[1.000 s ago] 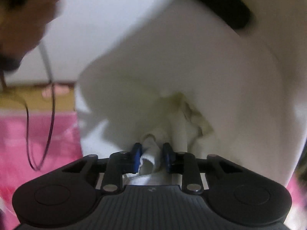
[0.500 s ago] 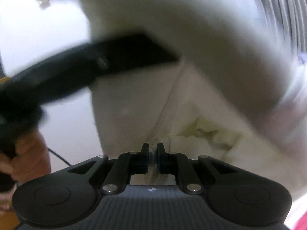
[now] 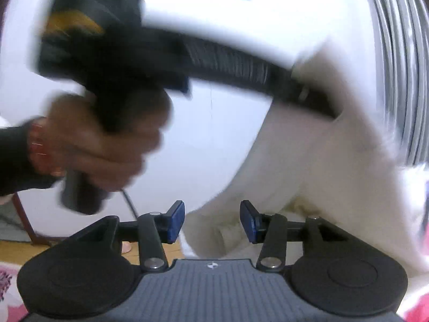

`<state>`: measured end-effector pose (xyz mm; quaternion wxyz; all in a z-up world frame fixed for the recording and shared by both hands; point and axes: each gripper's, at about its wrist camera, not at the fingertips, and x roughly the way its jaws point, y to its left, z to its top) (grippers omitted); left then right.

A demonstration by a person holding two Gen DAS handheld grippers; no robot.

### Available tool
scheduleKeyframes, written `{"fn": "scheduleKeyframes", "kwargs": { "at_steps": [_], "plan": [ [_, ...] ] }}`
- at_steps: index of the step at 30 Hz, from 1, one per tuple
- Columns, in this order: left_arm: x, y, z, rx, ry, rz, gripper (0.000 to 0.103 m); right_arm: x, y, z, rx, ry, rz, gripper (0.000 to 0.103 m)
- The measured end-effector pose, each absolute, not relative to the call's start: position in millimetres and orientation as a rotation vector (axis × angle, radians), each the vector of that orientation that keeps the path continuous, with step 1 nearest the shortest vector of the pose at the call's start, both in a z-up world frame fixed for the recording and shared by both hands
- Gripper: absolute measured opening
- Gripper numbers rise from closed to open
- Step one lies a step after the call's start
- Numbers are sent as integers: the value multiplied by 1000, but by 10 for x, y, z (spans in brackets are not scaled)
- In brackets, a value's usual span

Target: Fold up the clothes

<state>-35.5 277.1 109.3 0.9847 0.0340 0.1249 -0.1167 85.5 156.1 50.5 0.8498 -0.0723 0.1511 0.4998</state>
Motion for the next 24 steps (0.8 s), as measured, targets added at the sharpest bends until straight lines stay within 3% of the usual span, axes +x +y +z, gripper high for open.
{"fn": "scheduleKeyframes", "kwargs": {
  "at_steps": [3, 6, 8, 10, 14, 19, 24],
  "plan": [
    [-380, 2757, 1102, 74, 254, -238, 1, 889, 1300, 467, -110, 354, 961, 42],
    [-397, 2714, 1104, 93, 266, -241, 1, 1038, 1185, 147, -15, 523, 927, 34],
    [-404, 2681, 1093, 106, 275, -245, 1, 932, 1208, -43, -49, 544, 945, 34],
    [-416, 2659, 1075, 113, 285, -257, 1, 770, 1156, -32, -79, 472, 956, 35],
    [-526, 2605, 987, 107, 320, -347, 2, 730, 734, 68, 178, 470, 901, 37],
    [-804, 2331, 499, 255, 508, -456, 12, 991, -158, 7, 564, 595, 691, 45],
    [-1122, 2263, 159, 289, 647, -493, 23, 1216, -217, -450, 811, 756, 607, 51]
  ]
}}
